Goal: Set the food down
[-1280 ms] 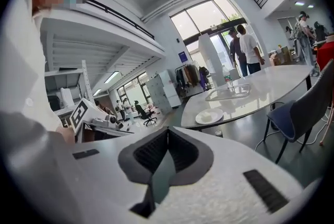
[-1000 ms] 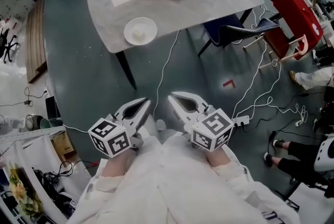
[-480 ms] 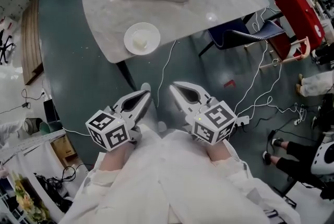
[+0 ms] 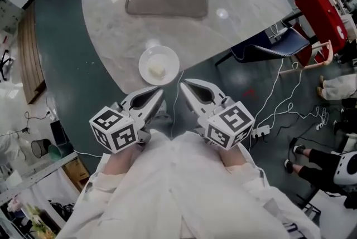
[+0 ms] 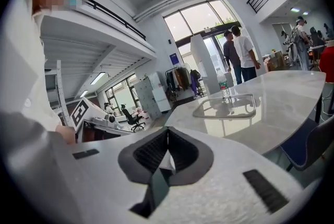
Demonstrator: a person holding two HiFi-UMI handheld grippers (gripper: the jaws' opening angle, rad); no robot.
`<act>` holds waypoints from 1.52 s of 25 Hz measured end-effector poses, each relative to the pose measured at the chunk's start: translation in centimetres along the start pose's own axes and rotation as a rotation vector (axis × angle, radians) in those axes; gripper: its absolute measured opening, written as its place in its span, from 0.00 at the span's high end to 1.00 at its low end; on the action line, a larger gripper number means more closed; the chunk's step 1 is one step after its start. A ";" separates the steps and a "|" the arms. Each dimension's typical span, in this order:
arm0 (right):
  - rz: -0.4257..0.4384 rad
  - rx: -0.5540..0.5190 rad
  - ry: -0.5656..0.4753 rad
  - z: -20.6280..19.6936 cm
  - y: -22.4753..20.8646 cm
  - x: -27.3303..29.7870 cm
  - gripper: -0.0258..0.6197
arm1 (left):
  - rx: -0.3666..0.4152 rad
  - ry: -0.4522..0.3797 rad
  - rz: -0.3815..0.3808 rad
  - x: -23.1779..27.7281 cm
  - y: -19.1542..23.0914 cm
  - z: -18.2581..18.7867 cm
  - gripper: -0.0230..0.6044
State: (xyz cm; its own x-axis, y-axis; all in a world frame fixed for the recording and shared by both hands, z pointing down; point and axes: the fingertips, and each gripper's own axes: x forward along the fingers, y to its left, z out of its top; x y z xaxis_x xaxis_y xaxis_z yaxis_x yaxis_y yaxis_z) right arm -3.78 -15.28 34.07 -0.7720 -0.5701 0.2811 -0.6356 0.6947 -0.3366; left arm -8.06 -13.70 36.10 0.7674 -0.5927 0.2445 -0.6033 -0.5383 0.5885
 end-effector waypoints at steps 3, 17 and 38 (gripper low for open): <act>-0.039 0.006 -0.009 1.3 -1.4 2.1 0.96 | 0.006 0.019 -0.029 0.9 2.0 1.9 0.92; 0.009 0.030 -0.017 2.6 -1.9 8.5 0.96 | -0.004 0.053 -0.069 2.0 7.8 4.8 0.92; -0.051 0.062 0.059 0.5 -3.8 6.4 0.96 | -0.045 0.055 -0.015 2.0 7.6 2.9 0.92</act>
State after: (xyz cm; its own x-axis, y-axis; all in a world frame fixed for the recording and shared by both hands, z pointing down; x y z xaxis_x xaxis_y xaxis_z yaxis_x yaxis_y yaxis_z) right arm -6.33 -21.81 36.73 -0.7382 -0.5761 0.3509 -0.6745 0.6359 -0.3749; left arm -11.71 -20.75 38.83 0.7876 -0.5507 0.2765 -0.5824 -0.5186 0.6260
